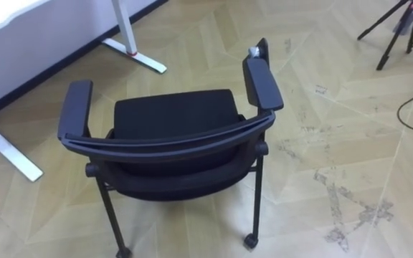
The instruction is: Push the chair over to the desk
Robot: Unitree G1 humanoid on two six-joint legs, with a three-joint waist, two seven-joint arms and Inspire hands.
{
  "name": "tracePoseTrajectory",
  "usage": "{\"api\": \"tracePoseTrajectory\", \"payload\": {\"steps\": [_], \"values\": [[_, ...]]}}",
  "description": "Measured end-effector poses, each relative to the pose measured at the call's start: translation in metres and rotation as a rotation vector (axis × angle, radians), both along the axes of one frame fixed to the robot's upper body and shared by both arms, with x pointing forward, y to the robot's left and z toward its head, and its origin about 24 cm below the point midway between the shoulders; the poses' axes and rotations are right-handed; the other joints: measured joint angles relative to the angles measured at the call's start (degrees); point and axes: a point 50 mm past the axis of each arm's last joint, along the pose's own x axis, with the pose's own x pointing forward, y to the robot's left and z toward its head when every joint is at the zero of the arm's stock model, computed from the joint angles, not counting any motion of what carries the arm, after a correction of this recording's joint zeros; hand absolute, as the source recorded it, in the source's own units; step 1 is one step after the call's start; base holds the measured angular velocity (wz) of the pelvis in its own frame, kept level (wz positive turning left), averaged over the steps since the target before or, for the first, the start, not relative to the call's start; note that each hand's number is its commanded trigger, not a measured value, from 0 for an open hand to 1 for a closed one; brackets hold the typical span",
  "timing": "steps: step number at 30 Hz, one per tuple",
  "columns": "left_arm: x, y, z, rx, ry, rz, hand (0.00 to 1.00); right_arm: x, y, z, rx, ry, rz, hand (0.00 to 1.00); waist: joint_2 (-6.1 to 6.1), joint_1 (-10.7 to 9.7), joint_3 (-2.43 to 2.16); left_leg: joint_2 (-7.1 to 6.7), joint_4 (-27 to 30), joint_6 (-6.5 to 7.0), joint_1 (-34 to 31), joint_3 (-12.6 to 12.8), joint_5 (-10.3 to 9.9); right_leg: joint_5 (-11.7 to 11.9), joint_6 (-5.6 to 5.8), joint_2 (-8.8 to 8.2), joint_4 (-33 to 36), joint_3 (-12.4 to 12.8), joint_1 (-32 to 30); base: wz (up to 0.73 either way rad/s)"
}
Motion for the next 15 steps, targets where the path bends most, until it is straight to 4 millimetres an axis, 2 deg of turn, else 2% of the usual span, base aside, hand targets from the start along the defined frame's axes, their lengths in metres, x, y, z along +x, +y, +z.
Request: {"api": "tracePoseTrajectory", "payload": {"steps": [3, 4, 5, 6, 8, 11, 15], "values": [[0.024, 0.02, 0.015, 0.105, -0.079, -0.003, 0.0, 0.004, -0.015, 0.004, -0.039, -0.014, -0.012, 0.0, 1.27, 0.1, -0.32, -0.02, 0.0, 0.0, 0.1, 0.0, 0.0, 0.0, 0.0, 0.01, 0.1, 0.1, 0.2, 0.0], [0.034, 0.025, 0.021, 0.139, -0.1, -0.023, 0.0, 0.006, -0.021, 0.006, -0.056, -0.019, -0.011, 0.0, 1.81, 0.0, -0.27, -0.03, 0.0, 0.0, 0.1, 0.0, 0.0, 0.0, 0.0, 0.01, 0.1, 0.1, 0.1, 0.0], [0.038, 0.028, 0.023, 0.156, -0.108, -0.036, 0.0, 0.007, -0.024, 0.007, -0.064, -0.021, -0.01, 0.0, 1.94, 0.0, -0.18, -0.02, 0.0, 0.0, 0.1, 0.0, 0.0, 0.0, 0.0, 0.01, 0.1, 0.1, 0.0, 0.0], [0.046, 0.03, 0.027, 0.187, -0.125, -0.053, 0.0, 0.008, -0.029, 0.008, -0.079, -0.024, -0.008, 0.0, 2.62, -0.1, -0.2, -0.03, 0.0, 0.01, 0.0, 0.0, 0.0, 0.0, 0.0, 0.01, 0.1, 0.2, -0.1, 0.0], [0.054, 0.032, 0.033, 0.218, -0.157, -0.077, 0.0, 0.007, -0.033, 0.01, -0.09, -0.024, -0.012, 0.0, 3.07, -0.1, -0.3, -0.04, 0.0, 0.01, 0.1, 0.0, 0.0, 0.0, 0.01, 0.0, 0.1, 0.2, 0.2, 0.0], [0.071, 0.032, 0.046, 0.275, -0.219, -0.143, 0.0, 0.01, -0.034, 0.01, -0.095, -0.029, -0.006, 0.0, 2.95, -0.2, -0.26, -0.03, 0.0, 0.01, 0.0, 0.0, 0.0, -0.1, 0.01, 0.01, 0.1, 0.1, 0.0, 0.0], [0.093, 0.035, 0.061, 0.383, -0.251, -0.271, 0.0, 0.012, -0.034, 0.01, -0.1, -0.036, 0.007, 0.0, 2.07, -0.3, -0.02, -0.06, 0.0, 0.01, -0.1, 0.0, 0.0, -0.1, 0.05, -0.04, -0.1, 0.1, 0.0, 0.0]]}}
